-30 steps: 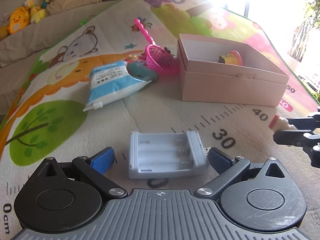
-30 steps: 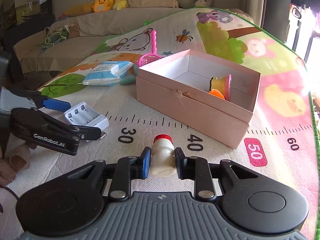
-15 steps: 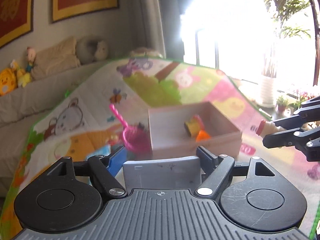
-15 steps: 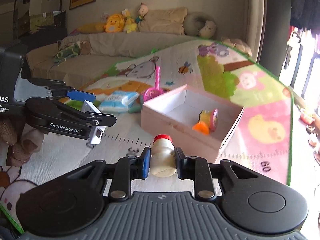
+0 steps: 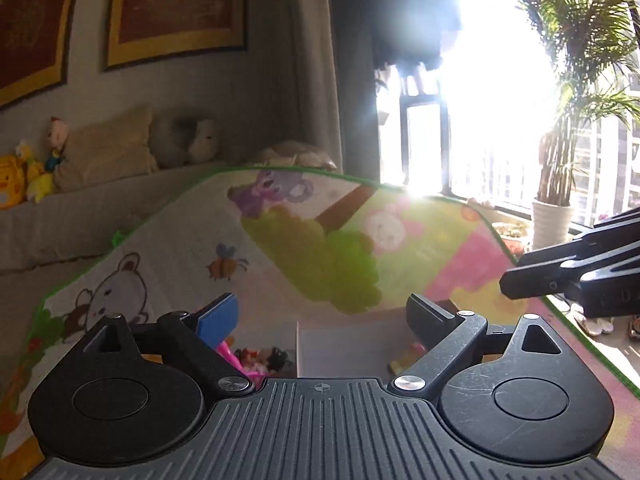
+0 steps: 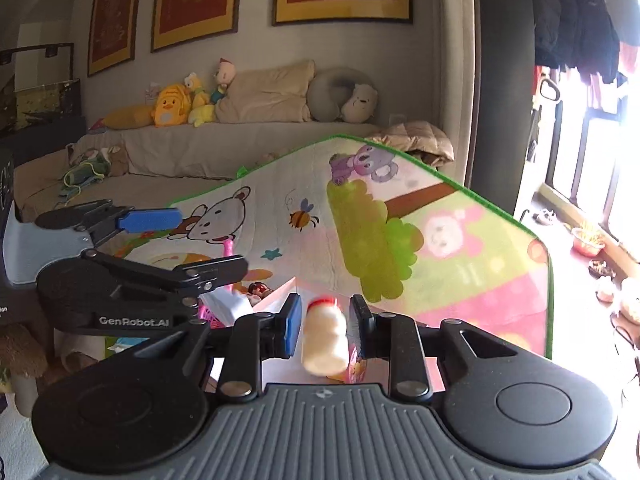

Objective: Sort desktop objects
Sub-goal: 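Drop the charger into the pink box with the left tool while the right lowers the bottle in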

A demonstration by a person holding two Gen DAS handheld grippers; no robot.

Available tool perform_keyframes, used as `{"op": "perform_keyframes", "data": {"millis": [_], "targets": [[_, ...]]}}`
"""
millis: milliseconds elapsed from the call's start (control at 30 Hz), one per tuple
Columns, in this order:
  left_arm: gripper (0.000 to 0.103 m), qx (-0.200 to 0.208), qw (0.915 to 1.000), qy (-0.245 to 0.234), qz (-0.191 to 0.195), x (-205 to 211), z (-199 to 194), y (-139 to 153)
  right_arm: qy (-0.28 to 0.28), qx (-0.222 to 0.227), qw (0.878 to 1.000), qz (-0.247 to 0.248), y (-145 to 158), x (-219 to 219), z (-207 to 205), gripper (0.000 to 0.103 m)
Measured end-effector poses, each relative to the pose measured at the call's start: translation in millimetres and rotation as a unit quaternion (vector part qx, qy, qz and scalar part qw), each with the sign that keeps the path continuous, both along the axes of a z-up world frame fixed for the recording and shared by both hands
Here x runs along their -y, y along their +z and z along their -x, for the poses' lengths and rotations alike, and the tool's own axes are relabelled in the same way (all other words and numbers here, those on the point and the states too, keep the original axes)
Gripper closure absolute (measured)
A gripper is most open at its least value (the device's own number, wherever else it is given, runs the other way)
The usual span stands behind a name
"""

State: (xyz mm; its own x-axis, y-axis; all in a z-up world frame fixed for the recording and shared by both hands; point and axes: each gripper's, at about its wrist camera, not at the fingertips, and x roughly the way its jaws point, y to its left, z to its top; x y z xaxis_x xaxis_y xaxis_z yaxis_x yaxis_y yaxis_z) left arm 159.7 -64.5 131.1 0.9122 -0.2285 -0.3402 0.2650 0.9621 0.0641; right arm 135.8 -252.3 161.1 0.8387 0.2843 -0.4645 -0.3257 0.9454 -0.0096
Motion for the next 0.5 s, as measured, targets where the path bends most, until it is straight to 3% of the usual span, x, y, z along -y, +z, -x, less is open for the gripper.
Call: {"op": "perform_keyframes", "data": {"millis": [200,300,400,500], "targets": [[0.004,-0.059,0.9961,0.049,-0.044,-48,30,-57,-0.004,-0.03,0.999,0.018,-27,-6,-20,0.072],[0.003,-0.105,0.9907,0.079,-0.033,-79,45,-81,0.005,-0.064,0.998,0.011,-35,-22,-35,0.072],[0.002,-0.117,0.9869,0.109,-0.018,-105,56,-97,0.024,-0.104,0.994,-0.002,-40,-50,-53,0.071],[0.002,-0.121,0.9853,0.12,0.014,-124,60,-107,0.037,-0.133,0.99,0.005,-39,-88,-79,0.06]]}}
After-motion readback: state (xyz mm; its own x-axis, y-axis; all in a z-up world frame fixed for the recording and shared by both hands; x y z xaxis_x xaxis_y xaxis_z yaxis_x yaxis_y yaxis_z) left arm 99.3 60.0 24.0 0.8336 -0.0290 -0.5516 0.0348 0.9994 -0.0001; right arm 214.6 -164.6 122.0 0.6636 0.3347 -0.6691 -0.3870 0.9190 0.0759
